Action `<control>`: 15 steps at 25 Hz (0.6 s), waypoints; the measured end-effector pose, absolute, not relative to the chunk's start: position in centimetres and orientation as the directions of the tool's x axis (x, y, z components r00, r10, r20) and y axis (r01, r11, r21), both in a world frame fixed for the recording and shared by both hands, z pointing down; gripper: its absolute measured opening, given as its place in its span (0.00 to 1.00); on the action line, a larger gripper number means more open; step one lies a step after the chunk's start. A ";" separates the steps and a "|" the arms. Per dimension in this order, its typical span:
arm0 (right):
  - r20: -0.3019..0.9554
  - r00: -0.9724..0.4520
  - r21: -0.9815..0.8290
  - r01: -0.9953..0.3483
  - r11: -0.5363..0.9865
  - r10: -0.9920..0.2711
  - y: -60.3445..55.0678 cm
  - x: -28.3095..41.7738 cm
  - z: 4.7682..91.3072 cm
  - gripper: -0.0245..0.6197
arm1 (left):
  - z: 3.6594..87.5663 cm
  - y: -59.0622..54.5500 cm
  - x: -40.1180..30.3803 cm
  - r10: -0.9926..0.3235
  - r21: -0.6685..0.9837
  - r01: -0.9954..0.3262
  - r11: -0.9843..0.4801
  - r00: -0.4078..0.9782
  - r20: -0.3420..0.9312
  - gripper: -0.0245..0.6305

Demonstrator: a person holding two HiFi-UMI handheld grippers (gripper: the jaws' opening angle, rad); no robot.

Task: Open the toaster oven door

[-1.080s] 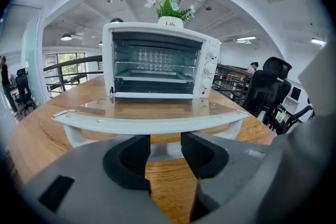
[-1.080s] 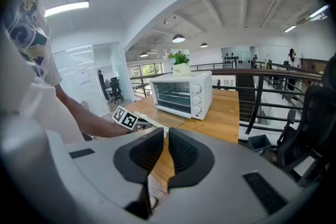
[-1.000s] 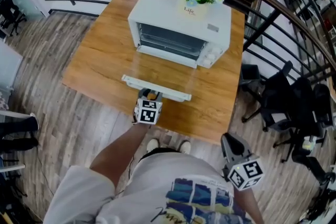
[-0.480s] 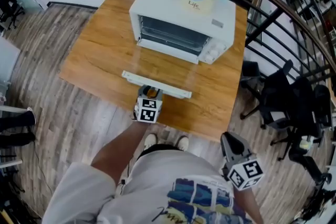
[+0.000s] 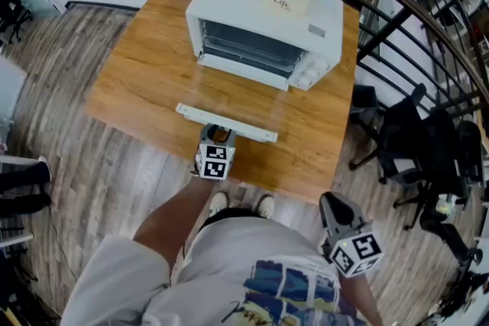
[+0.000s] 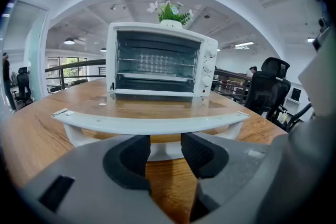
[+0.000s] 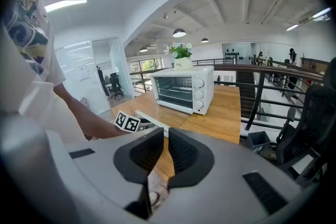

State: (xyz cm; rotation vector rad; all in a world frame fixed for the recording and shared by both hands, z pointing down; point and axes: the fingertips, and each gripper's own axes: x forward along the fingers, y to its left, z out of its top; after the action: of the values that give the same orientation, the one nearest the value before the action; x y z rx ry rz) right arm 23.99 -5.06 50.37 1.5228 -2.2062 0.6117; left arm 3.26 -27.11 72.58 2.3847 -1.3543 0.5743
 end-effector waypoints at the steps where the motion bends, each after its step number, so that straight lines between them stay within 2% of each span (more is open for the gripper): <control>1: 0.544 -0.333 -0.132 -0.941 0.313 -0.770 -5.1 24.0 50.4 0.08 | 72.6 -27.2 3.2 -0.733 0.089 -0.868 -0.488 0.463 0.498 0.30; 15: 0.533 -0.337 -0.136 -0.940 0.314 -0.776 -5.4 23.2 50.4 0.08 | 72.9 -27.1 3.3 -0.733 0.077 -0.868 -0.491 0.459 0.502 0.30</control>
State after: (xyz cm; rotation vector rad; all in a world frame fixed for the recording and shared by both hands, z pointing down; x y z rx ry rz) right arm 23.23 -5.42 50.41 1.5310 -2.2173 0.6093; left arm 3.32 -27.07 72.86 2.3913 -1.3614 0.5883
